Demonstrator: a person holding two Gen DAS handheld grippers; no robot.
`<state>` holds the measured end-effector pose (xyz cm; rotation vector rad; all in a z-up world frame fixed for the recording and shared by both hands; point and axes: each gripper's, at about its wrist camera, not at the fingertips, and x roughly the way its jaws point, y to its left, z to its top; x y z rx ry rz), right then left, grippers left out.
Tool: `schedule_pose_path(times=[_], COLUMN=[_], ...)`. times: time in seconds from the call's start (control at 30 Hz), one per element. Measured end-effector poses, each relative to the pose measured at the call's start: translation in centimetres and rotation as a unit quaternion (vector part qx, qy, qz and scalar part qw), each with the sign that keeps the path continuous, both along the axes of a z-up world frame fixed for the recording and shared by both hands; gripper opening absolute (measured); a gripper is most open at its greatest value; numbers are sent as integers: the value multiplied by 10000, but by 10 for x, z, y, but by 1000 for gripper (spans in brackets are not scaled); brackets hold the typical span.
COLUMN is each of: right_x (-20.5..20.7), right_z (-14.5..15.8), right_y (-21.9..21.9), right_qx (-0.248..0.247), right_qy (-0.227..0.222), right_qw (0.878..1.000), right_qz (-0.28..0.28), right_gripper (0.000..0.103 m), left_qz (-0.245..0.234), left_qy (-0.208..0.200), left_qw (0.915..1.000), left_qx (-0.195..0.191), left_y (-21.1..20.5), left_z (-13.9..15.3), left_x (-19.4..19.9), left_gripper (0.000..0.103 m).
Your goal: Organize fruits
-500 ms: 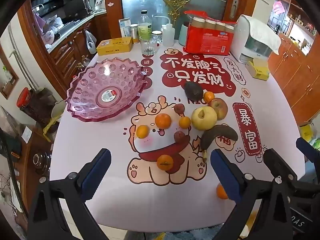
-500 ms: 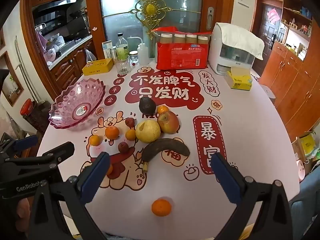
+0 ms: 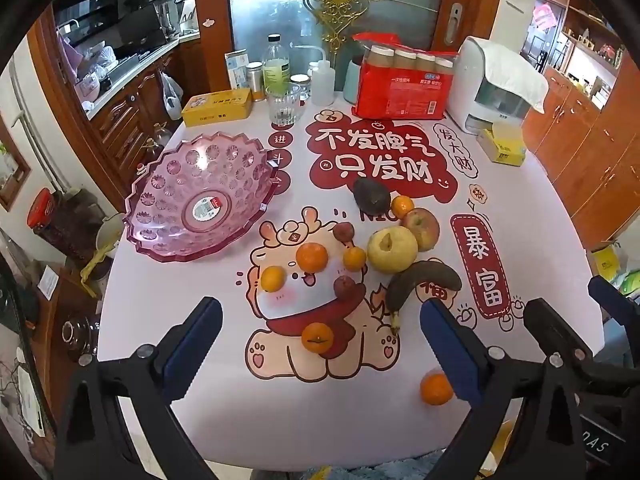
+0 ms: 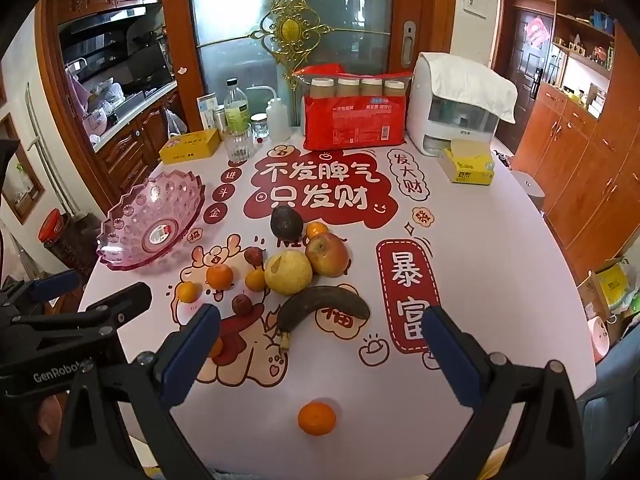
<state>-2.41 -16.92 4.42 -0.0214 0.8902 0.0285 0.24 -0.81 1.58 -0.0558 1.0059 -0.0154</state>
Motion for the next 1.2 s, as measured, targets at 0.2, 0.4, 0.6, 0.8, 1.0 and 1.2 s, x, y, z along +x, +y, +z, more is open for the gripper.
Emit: schedule_pose_path(times=[0.2,0.4,0.6,0.8,1.0,1.2], right_x=[2,4,5,7,7,6], right_z=[3,6,6,10,12,14], right_y=[1,3,3,5,7,7], right_qx=[2,-19,-21,-37,-40,-56], right_qy=[-74,-134,-135,-195,-262,-320], right_qw=[10000,9998,9998,9997,9996,9994], right_qz=[66,131,131,126,124,88], right_gripper=[101,101,101,101,101,101], left_qz=[16,46,67,59,57,18], left_qy=[-47,-83,-150,-125,-166,-269], left_qw=[10000,10000,9998,9999,9998,9996], left_qx=[-2,-20,91,39,28,84], left_y=[-2,1,1,1,2,1], left_z=[3,4,7,8,11,16], left_x=[2,5,6,6,7,6], left_gripper=[97,97,97,97,98,98])
